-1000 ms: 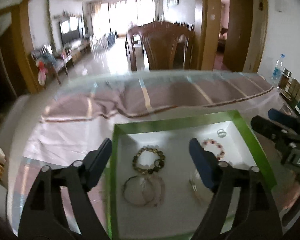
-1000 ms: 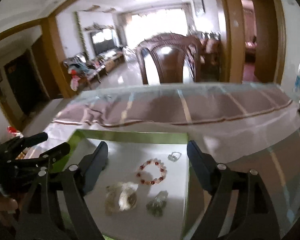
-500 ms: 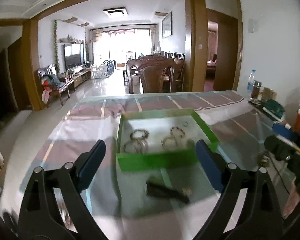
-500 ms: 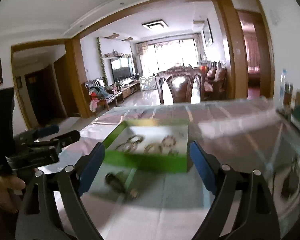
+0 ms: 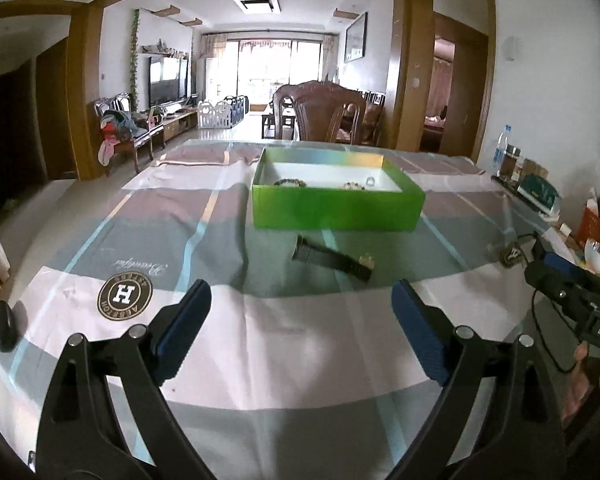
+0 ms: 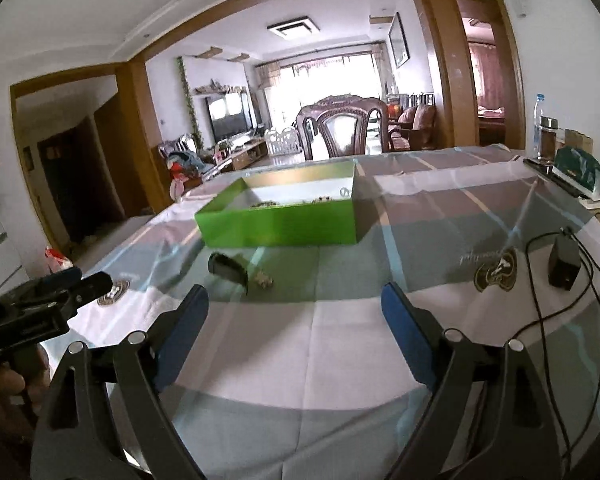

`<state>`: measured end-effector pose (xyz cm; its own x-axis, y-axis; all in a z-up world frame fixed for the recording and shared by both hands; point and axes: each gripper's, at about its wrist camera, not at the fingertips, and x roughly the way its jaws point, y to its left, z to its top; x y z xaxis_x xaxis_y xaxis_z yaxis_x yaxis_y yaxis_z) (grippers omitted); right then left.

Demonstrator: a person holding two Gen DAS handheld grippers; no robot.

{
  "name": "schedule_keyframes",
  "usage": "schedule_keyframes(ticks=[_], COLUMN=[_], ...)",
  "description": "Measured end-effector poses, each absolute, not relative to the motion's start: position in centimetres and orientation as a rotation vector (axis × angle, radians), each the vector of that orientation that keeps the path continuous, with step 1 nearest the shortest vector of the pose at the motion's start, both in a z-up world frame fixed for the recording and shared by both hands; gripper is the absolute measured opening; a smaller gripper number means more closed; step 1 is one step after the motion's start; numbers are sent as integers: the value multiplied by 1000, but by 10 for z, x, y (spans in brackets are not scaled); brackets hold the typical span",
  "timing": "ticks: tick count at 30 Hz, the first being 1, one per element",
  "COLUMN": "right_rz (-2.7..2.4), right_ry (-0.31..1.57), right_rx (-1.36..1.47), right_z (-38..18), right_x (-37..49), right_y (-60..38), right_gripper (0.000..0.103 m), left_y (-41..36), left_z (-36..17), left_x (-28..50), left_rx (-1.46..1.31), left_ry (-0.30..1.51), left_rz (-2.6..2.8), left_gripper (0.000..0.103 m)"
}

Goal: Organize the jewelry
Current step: 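Withdraw both tools from the box back above the table, then grasp the black watch with the left tool while the right tool grasps the silver charm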

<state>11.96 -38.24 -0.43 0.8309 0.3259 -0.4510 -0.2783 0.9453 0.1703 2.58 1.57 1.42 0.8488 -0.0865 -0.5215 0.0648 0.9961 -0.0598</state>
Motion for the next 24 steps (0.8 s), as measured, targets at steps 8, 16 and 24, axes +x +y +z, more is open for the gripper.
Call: schedule_keyframes(ticks=[8, 16, 24], right_rz=[329, 328, 349], right_ry=[495, 514, 540], right_rx=[97, 102, 102], right_z=[-7, -11, -22], right_x=[119, 130, 146], right_y=[-380, -379, -370], right_gripper=[86, 86, 86], left_y=[8, 14, 11], left_z=[12, 9, 1], left_x=[27, 42, 103], left_rx=[-20, -27, 8], left_ry=[563, 581, 646], left_rz=[-102, -99, -110], left_gripper=[91, 91, 81])
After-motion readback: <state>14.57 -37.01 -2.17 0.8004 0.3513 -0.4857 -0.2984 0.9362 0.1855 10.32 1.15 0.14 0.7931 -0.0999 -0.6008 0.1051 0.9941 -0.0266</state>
